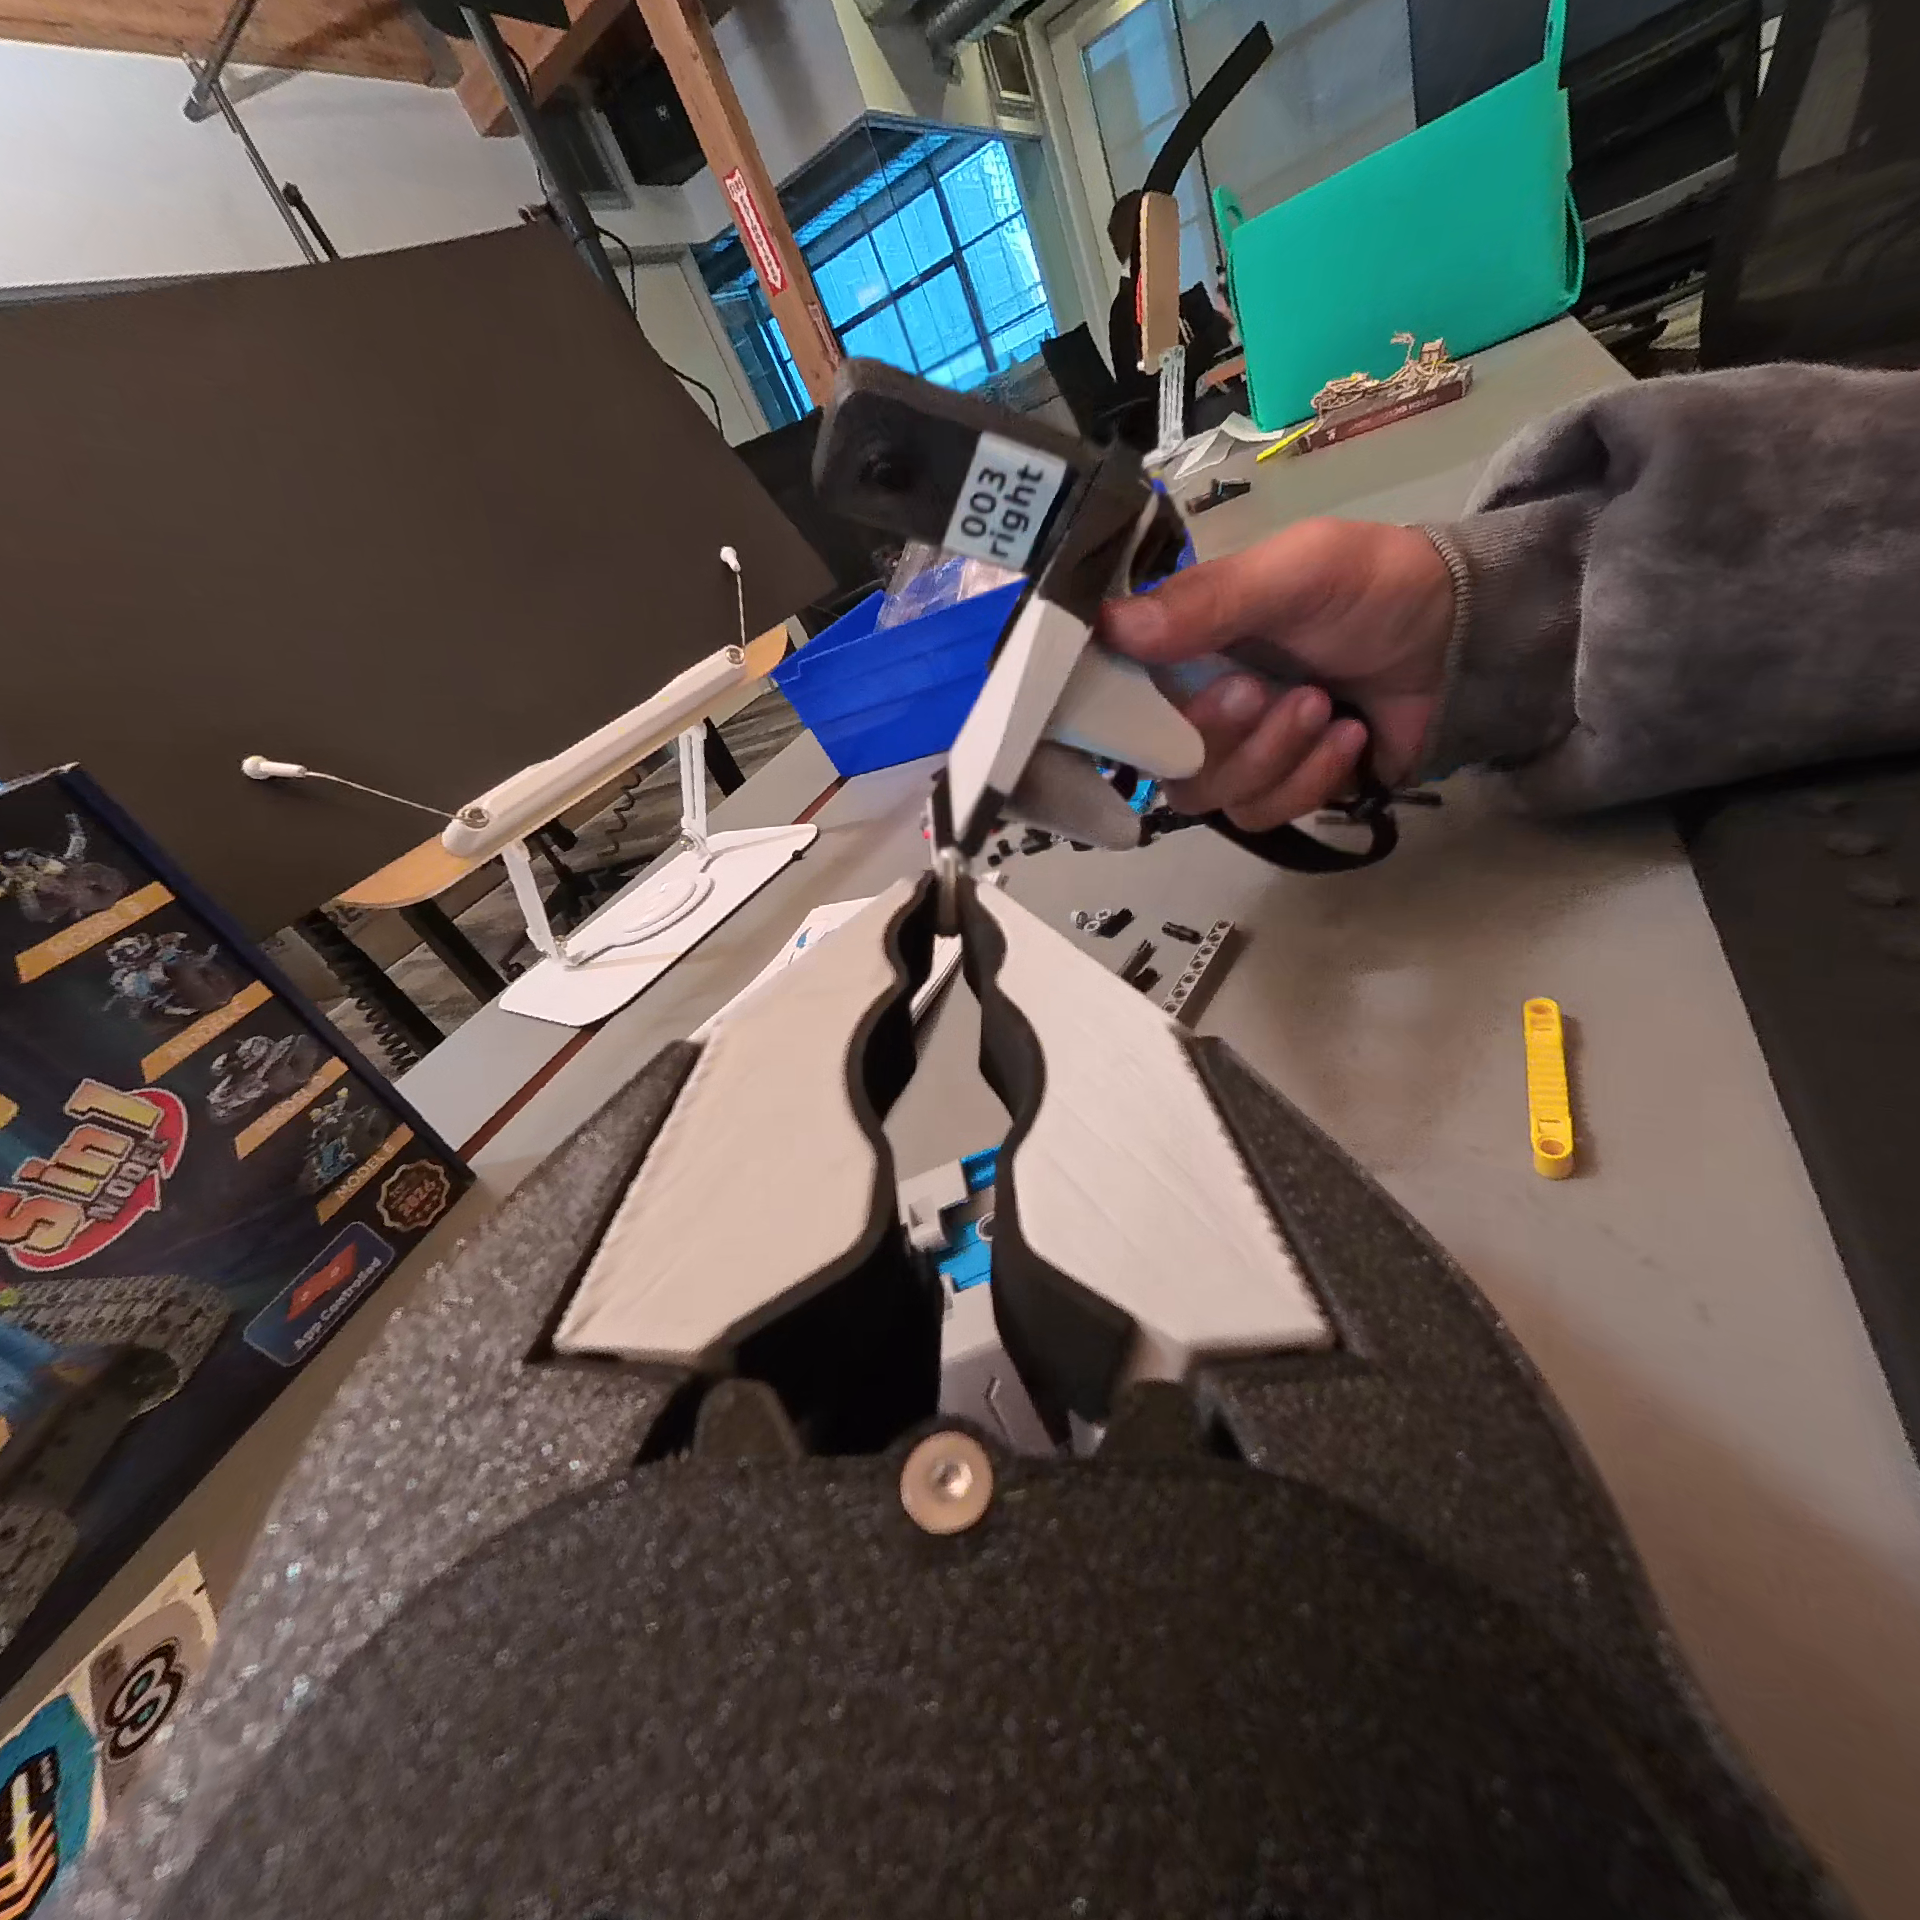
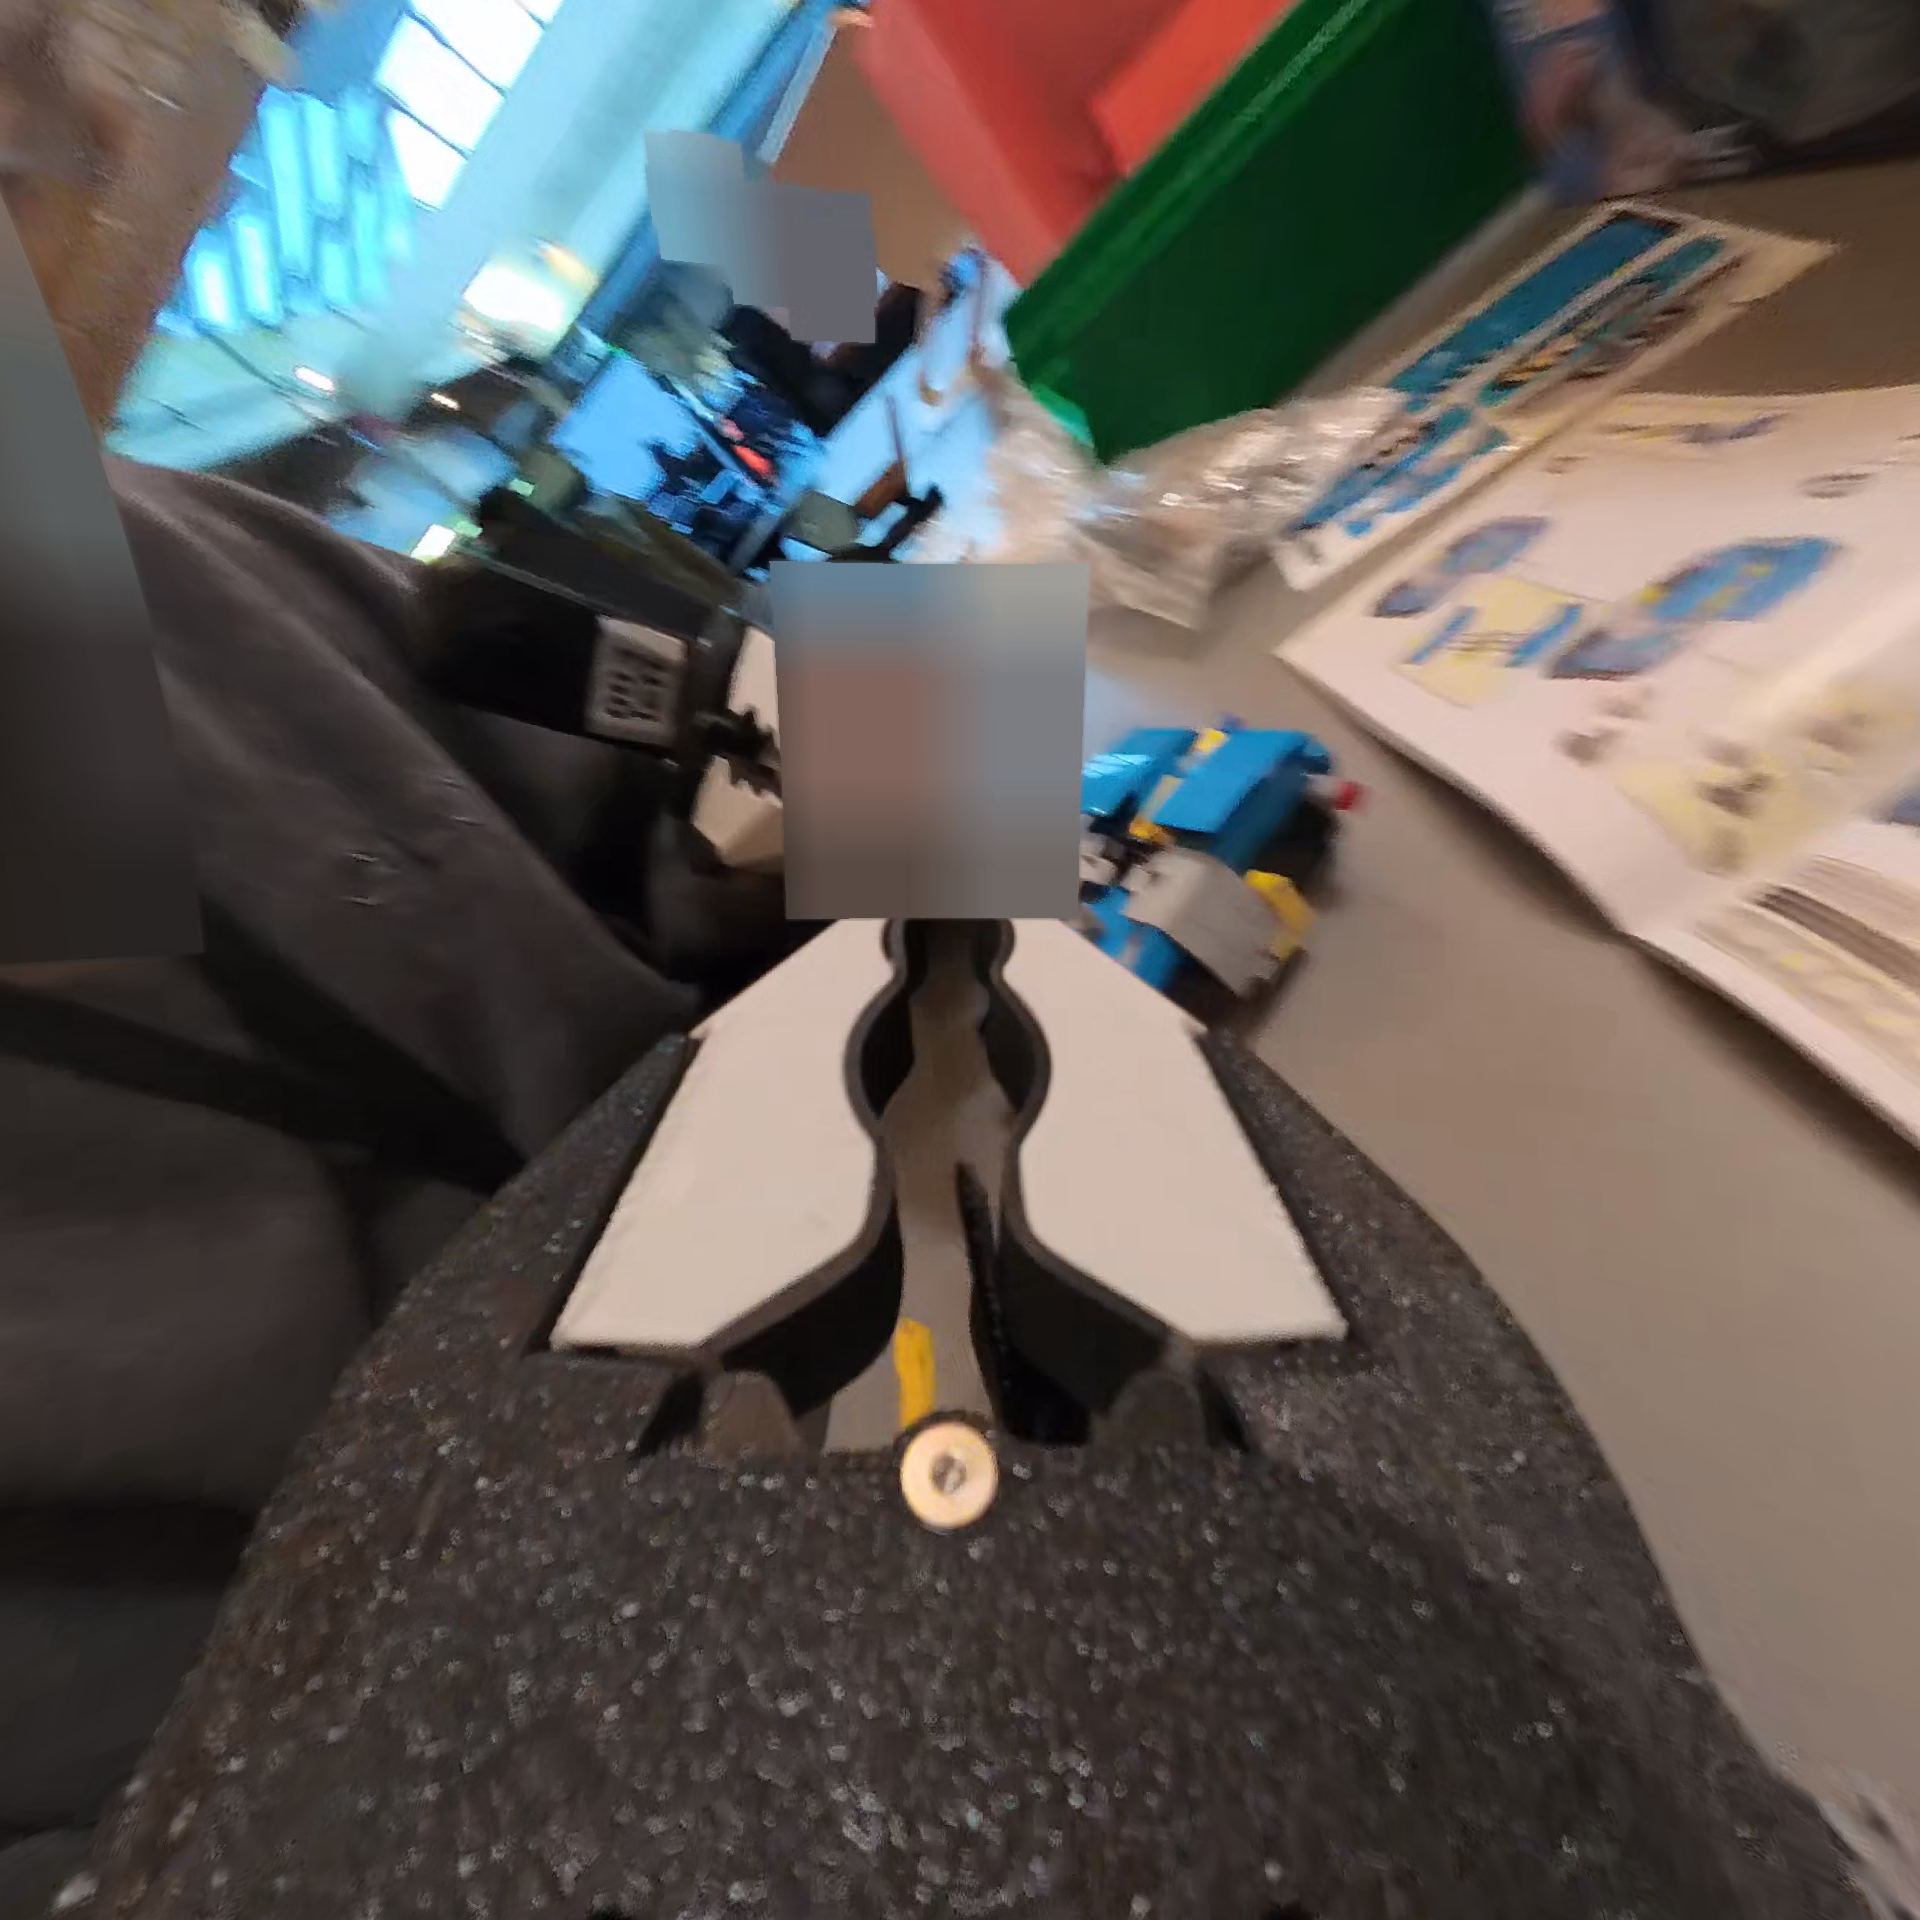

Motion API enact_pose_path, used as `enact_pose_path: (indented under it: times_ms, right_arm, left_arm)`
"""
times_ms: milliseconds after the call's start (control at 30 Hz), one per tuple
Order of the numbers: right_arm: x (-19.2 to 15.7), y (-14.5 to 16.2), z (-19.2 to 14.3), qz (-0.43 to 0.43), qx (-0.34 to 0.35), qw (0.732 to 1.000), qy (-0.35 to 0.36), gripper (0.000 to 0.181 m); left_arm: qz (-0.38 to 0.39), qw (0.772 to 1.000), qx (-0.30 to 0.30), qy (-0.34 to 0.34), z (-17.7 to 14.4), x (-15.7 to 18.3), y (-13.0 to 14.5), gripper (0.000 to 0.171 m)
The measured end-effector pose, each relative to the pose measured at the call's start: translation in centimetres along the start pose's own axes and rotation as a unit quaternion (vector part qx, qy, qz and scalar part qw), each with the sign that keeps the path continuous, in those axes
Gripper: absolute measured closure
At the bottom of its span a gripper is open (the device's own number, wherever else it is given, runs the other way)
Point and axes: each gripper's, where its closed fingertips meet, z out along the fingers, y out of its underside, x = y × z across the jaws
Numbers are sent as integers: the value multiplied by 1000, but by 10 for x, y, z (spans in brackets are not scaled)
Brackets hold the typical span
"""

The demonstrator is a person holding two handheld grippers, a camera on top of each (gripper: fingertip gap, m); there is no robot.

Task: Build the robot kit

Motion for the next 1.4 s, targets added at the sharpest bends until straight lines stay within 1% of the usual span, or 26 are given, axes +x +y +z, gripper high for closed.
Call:
enact_pose_path:
  times_ms: [100,200,433,700,967,1400]
  right_arm:
    - [-18,-11,8,26,32,997,-68,176]
    - [-23,-12,11,31,38,995,-85,176]
    - [-23,-8,17,31,28,996,-82,175]
    - [-23,-6,17,38,24,995,-87,175]
    - [-24,-5,17,34,20,995,-90,175]
    - [-24,-1,18,37,12,995,-92,175]
  left_arm:
    - [1,1000,5,2,-1,1,-2,168]
    - [-3,1000,9,4,-2,1,-4,168]
    - [-13,1000,14,7,-3,0,-5,168]
    - [-23,1000,17,6,-4,-2,-6,168]
    - [-36,999,12,29,-2,4,-4,168]
    - [-57,998,17,30,-3,-2,-5,168]
